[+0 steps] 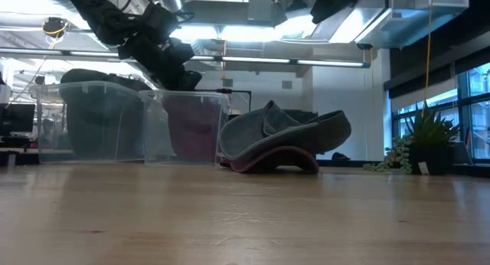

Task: Pick & Place hat
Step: Put the bottom red cap into the right transparent bin

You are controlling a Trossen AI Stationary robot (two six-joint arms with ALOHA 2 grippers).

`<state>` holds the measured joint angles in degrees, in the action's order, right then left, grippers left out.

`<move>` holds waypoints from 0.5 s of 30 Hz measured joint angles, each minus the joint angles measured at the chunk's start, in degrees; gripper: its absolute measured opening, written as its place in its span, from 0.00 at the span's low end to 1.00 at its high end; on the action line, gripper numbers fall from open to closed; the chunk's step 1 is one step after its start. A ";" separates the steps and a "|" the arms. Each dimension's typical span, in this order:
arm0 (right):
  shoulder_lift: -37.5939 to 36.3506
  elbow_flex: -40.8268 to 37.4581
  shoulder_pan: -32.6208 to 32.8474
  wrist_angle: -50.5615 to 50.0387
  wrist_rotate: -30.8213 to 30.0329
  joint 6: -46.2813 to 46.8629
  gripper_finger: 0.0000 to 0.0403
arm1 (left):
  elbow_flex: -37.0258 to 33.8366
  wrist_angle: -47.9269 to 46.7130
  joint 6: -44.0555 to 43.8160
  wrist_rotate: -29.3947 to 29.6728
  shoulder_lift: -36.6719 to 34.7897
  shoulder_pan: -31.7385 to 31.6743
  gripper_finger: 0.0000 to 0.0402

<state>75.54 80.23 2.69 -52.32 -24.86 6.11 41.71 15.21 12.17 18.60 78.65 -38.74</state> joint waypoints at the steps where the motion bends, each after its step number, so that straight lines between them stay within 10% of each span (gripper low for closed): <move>1: 0.10 0.00 -0.01 -0.32 0.00 -0.22 0.56 | 0.00 -0.01 -0.37 0.20 0.00 0.00 0.16; 15: 1.03 0.00 -0.01 -3.93 0.00 0.98 0.56 | 0.00 0.29 2.54 7.70 -1.33 0.00 0.37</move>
<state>76.58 80.23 2.68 -56.24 -24.86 7.08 41.71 15.51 14.71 26.30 77.32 -38.74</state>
